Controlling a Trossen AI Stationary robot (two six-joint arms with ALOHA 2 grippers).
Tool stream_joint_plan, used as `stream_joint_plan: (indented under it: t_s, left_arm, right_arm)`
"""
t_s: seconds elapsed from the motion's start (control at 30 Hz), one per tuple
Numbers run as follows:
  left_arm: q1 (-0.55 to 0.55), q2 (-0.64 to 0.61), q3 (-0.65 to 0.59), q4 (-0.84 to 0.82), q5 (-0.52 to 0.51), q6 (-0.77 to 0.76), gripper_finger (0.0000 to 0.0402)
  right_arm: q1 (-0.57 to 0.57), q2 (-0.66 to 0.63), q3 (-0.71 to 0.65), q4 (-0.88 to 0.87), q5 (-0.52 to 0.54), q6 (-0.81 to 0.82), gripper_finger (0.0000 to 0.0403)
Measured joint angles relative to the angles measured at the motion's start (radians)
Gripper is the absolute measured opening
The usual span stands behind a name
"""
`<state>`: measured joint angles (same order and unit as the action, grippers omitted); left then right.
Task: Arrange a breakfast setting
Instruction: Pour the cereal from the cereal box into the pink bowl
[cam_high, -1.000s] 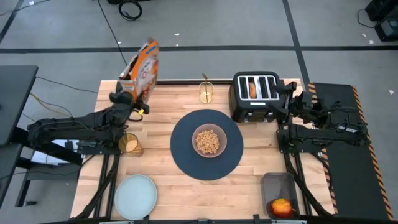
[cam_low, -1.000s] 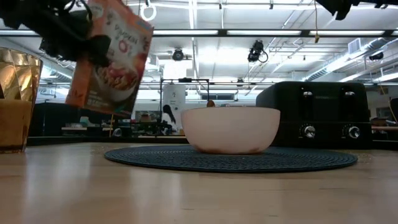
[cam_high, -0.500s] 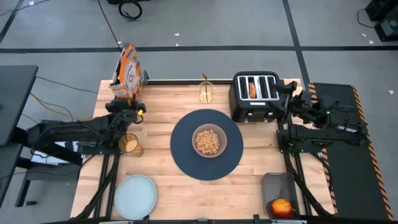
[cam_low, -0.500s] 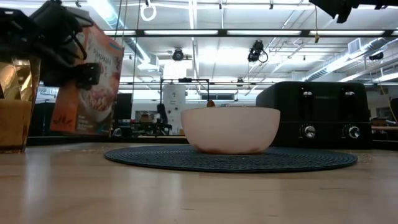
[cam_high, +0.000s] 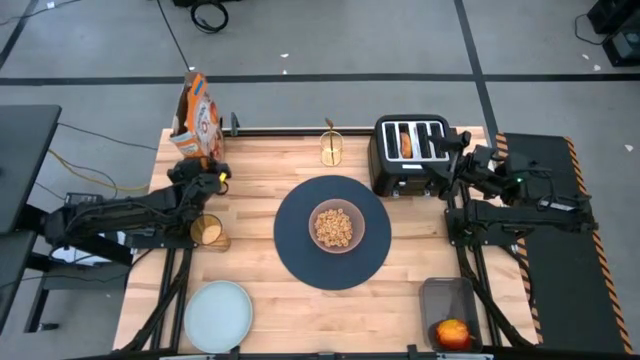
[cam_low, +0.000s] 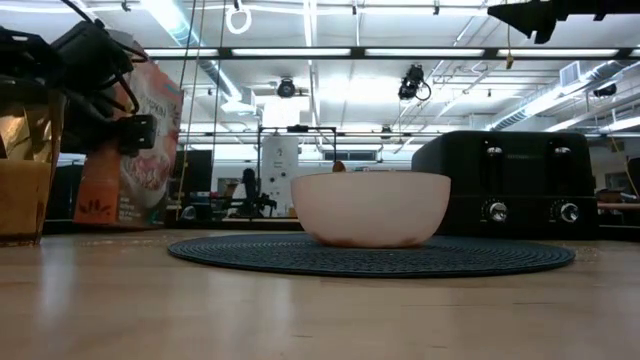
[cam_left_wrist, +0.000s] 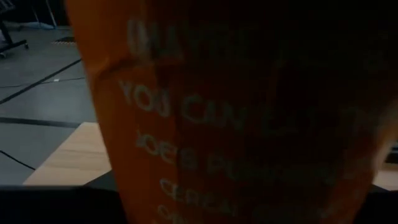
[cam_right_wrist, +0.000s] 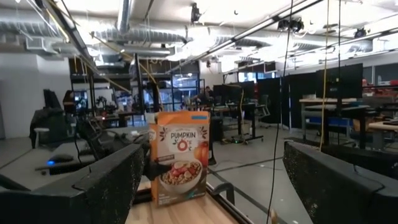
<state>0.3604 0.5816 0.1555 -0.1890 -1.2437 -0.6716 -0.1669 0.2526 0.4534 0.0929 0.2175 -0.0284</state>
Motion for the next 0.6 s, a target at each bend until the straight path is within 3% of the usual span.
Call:
stream_joint_plan:
  t_s: [0.3, 0.6]
  left_arm:
    - [0.009, 0.0, 0.111, -0.059, 0.075, 0.104, 0.0311]
    - [0.009, 0.0, 0.376, -0.442, 0.1, 0.051, 0.0313]
  right_arm:
    - [0.0, 0.024, 0.0, 0.001, -0.001, 0.0, 0.0387]
    - [0.0, 0.024, 0.0, -0.008, -0.002, 0.0, 0.0387]
